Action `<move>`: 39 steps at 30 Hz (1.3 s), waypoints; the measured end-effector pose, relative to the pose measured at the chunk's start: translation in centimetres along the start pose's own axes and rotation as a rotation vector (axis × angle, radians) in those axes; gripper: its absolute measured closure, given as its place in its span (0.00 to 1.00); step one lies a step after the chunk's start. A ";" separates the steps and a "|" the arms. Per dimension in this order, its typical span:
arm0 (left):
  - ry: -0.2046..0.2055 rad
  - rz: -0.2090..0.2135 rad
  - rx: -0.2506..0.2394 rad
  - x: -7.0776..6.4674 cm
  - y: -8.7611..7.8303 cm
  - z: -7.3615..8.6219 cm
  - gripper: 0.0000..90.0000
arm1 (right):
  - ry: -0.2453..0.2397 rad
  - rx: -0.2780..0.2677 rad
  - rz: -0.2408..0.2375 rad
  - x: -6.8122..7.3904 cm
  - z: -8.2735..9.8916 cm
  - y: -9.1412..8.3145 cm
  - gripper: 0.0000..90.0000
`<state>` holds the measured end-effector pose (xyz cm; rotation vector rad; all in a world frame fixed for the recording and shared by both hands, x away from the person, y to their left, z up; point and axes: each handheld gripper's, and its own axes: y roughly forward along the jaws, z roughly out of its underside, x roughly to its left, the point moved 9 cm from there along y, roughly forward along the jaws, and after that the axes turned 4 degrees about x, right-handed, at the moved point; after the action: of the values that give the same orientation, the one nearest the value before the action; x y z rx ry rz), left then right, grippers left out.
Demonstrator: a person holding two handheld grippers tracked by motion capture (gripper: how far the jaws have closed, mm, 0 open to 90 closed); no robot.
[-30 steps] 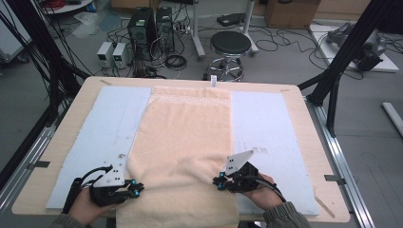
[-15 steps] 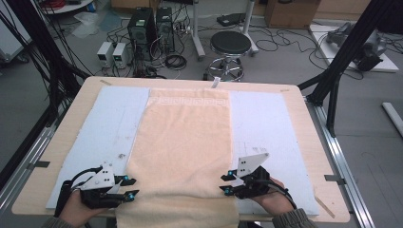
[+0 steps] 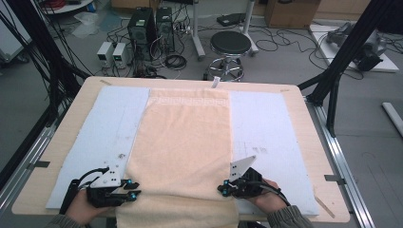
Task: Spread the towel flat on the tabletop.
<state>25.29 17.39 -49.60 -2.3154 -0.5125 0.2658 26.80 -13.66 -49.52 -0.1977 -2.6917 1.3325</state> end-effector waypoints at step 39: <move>-0.083 -0.180 -0.054 3.8 0.6 -3.8 0.68 | 0.101 -0.105 0.099 -3.5 -3.3 -0.3 0.76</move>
<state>30.11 16.31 -47.52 -2.2991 -0.7732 0.2644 30.77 -11.91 -47.49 -0.4032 -2.7004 1.1726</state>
